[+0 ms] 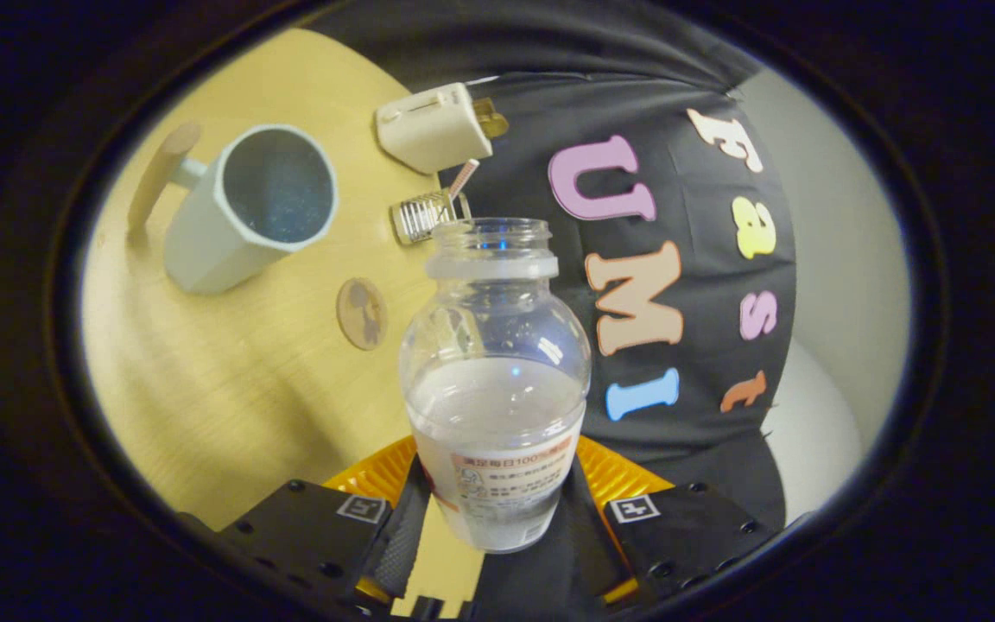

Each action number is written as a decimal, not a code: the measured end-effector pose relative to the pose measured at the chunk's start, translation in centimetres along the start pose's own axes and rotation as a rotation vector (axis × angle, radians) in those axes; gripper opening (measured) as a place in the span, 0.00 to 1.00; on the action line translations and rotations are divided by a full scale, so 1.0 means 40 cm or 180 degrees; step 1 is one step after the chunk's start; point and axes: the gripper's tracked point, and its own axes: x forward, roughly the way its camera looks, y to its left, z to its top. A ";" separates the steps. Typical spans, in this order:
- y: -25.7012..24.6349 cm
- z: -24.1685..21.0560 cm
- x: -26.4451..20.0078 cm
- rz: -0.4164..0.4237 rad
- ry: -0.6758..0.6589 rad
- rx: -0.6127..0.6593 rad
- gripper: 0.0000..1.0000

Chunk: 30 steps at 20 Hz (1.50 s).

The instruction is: Take the bottle from table, then pour the juice into the cup, finally place the bottle on the coaster

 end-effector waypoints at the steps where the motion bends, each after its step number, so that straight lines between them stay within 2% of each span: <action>1: -0.009 -0.006 0.003 0.0006 0.0016 0.0207 0.78; 9: -0.056 -0.040 0.068 0.0109 0.0071 0.1751 0.78; 13: -0.043 -0.010 0.114 0.0250 -0.0055 0.2342 0.78; 15: -0.032 0.011 0.144 0.0320 -0.0132 0.2553 0.78; 24: 0.064 0.194 0.260 0.0940 -0.0576 0.3359 0.78; 30: 0.166 0.234 0.320 0.1276 -0.0591 0.3514 0.78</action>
